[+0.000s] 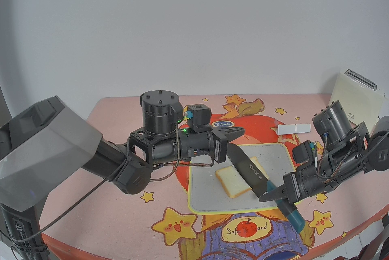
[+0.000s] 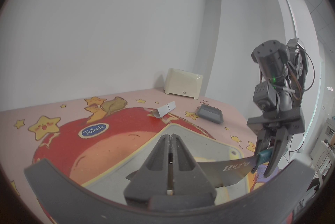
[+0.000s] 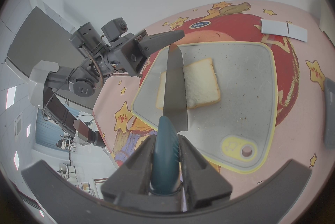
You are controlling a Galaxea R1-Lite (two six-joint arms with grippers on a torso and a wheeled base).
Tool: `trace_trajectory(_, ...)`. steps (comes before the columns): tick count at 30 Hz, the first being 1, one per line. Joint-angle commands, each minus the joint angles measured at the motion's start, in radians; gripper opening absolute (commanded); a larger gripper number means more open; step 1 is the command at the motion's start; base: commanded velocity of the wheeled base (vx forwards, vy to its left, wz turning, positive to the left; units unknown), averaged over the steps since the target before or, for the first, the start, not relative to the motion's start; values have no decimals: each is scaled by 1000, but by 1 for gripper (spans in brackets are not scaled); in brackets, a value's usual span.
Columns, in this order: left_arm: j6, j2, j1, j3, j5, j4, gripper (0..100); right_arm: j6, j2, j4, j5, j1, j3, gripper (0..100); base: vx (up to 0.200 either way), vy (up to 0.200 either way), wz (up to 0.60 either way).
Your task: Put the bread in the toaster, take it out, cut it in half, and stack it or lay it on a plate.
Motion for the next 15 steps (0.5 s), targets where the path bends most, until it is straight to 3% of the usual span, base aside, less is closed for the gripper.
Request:
trace_trajectory(1,0,-28,0,10,2,-3,0,0,-1,-3,-2,1,-4,0,0,0,0)
trace_trajectory(9,0,-203,15,140,28,-5,0,0,-7,-7,-13,1,-12,0,0,0,0)
trace_trajectory(11,0,-274,37,225,60,-8,0,0,-7,-7,-31,2,-21,0,0,0,0)
trace_trajectory(15,1,-344,81,329,63,-78,0,-1,-6,-7,-32,2,-21,0,0,0,0)
